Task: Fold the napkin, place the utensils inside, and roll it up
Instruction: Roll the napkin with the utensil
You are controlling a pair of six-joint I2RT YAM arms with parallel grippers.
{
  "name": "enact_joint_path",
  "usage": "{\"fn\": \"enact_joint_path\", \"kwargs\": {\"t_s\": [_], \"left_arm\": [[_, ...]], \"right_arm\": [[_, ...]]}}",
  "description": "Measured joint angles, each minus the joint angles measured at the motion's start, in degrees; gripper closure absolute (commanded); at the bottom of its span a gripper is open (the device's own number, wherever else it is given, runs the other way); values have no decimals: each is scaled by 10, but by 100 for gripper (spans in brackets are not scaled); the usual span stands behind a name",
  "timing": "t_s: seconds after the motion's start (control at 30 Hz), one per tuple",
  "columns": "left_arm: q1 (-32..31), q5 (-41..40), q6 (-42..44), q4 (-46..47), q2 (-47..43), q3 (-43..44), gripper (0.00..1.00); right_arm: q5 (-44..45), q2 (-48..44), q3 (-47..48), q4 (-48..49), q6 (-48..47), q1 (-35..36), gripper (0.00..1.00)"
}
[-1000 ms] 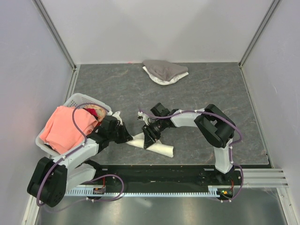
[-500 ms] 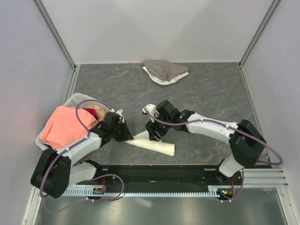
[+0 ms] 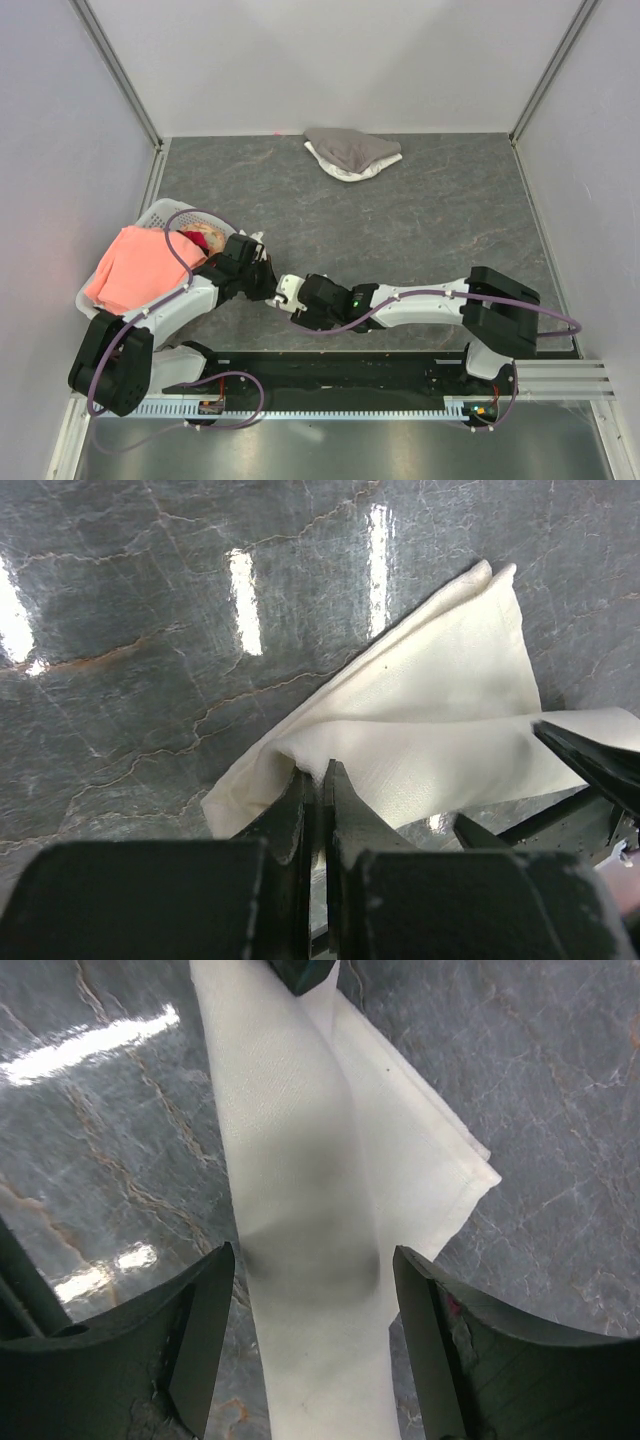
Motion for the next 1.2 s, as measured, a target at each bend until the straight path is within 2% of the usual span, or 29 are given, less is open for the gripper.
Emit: {"fn": "enact_joint_path", "kwargs": {"t_s": [0.33, 0.43, 0.53, 0.57, 0.63, 0.67, 0.77, 0.87, 1.03, 1.2], "left_arm": [[0, 4, 0, -10, 5, 3, 98], [0, 11, 1, -12, 7, 7, 98], [0, 14, 5, -12, 8, 11, 98], [0, 15, 6, -12, 8, 12, 87], [0, 14, 8, -12, 8, 15, 74], [0, 14, 9, -13, 5, 16, 62], [0, 10, 11, -15, -9, 16, 44], [0, -9, 12, -21, -49, 16, 39], [0, -46, 11, -31, -120, 16, 38], [0, -56, 11, -32, -146, 8, 38]], "right_arm": [[6, 44, 3, 27, -21, 1, 30], [-7, 52, 10, 29, -22, -8, 36], [-39, 61, 21, 26, -20, -23, 52], [-57, 65, 26, 22, -17, -30, 59], [-83, 69, 32, 15, -12, -37, 64], [-96, 71, 34, 12, -9, -41, 67], [-142, 74, 39, 6, 3, -56, 71], [-196, 75, 40, 8, 21, -78, 75], [-322, 86, 40, 20, 68, -132, 76], [-454, 110, 41, 33, 106, -181, 76]]}}
